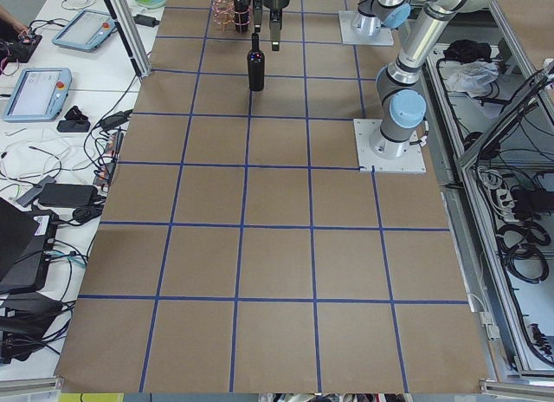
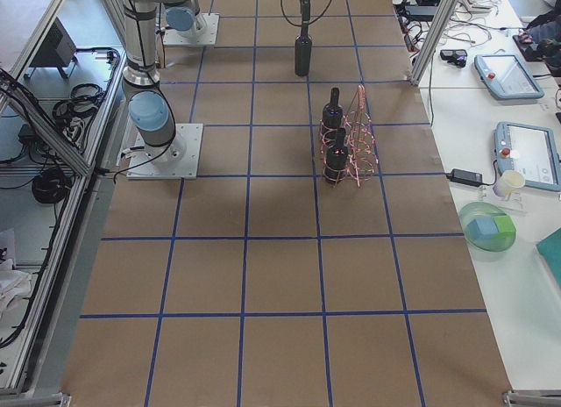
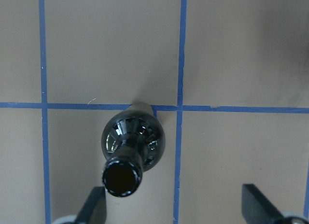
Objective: Place wine into wine basket
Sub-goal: 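Grasp the bottle neck with the right gripper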
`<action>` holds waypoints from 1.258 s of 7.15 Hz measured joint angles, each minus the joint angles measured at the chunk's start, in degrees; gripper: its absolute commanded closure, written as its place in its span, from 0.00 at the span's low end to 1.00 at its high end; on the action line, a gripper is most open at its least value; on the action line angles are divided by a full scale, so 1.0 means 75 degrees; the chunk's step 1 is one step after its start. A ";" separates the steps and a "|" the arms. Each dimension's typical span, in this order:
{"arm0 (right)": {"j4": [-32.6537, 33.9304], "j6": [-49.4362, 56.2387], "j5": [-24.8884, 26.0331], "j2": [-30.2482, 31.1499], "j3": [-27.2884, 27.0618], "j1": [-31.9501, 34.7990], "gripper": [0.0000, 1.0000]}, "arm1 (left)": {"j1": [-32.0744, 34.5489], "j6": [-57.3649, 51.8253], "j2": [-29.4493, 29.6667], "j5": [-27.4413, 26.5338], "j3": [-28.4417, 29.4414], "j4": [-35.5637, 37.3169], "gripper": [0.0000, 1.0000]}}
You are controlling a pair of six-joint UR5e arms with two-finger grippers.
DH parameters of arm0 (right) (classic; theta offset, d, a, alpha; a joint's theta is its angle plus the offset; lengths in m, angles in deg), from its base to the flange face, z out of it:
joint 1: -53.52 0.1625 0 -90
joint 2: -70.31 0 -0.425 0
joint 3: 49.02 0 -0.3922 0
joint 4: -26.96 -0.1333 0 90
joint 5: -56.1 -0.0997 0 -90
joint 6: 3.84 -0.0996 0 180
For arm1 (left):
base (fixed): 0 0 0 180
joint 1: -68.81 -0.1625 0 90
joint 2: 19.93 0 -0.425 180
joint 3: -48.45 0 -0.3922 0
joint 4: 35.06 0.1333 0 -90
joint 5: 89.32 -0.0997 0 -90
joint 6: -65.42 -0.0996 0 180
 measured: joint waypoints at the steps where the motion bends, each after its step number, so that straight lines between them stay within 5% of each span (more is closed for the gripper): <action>1: 0.0213 -0.0111 -0.0207 -0.0146 0.0000 0.0049 0.00 | -0.0017 -0.0035 -0.0044 -0.0006 -0.0017 0.0008 0.00; 3: 0.0366 -0.0160 -0.0315 -0.0328 -0.0023 0.0075 0.11 | -0.0075 -0.0047 0.0036 -0.0011 -0.0156 0.0058 0.00; 4: 0.0383 -0.0147 -0.0300 -0.0377 -0.0044 0.0078 0.25 | -0.0093 -0.0021 0.0093 0.0012 -0.0294 0.0142 0.00; 9: 0.0390 -0.0162 -0.0326 -0.0494 -0.0087 0.0081 0.29 | -0.0118 -0.0050 0.0096 0.0798 -0.0487 0.0194 0.00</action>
